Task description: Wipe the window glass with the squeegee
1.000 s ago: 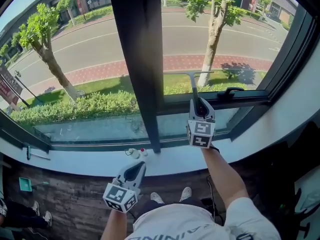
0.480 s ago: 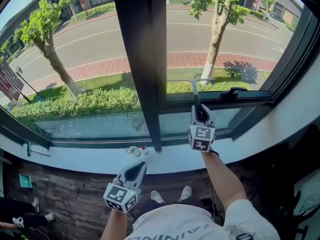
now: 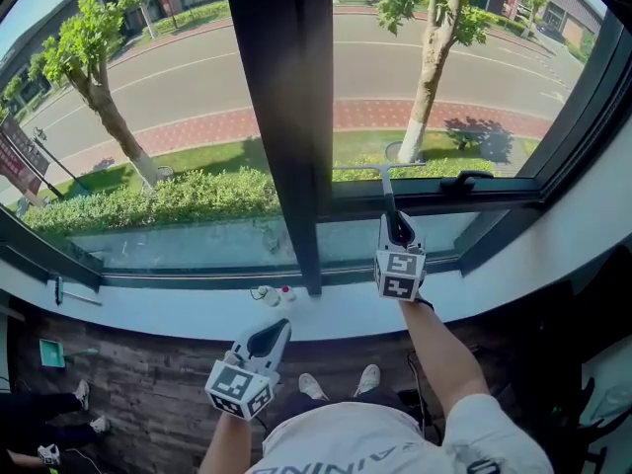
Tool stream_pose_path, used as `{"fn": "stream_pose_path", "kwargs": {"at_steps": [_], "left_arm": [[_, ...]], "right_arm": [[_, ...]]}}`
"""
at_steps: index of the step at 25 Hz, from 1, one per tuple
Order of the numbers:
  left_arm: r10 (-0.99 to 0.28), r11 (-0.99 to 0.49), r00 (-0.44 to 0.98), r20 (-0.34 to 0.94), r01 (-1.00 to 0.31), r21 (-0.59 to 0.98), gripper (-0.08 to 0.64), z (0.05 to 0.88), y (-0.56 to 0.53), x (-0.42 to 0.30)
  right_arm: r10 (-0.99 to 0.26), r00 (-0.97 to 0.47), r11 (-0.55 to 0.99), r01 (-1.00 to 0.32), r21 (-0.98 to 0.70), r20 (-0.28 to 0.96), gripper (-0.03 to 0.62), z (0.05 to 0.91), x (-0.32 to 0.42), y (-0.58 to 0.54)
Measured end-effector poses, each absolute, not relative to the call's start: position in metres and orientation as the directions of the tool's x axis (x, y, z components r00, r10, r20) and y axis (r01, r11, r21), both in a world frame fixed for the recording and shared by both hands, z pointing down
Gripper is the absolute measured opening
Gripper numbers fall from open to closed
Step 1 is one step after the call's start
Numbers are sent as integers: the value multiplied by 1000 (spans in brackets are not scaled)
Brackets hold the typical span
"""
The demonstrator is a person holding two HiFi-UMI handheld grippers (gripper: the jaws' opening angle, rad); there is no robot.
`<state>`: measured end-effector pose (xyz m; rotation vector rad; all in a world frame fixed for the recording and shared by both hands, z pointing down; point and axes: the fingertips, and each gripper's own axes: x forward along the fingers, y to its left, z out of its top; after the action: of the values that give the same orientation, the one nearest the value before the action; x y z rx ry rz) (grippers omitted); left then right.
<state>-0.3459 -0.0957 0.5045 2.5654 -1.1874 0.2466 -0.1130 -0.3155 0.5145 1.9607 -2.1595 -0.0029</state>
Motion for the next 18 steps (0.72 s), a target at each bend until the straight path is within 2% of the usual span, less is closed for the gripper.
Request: {"fn": "stream_pose_path", "kwargs": {"at_steps": [18], "left_arm": [[-712,-603,637,296,-770,208,15,513,-96,-348]], "right_arm": [[-971,-82,121,-979,167,224,100,546,-108,-318]]}}
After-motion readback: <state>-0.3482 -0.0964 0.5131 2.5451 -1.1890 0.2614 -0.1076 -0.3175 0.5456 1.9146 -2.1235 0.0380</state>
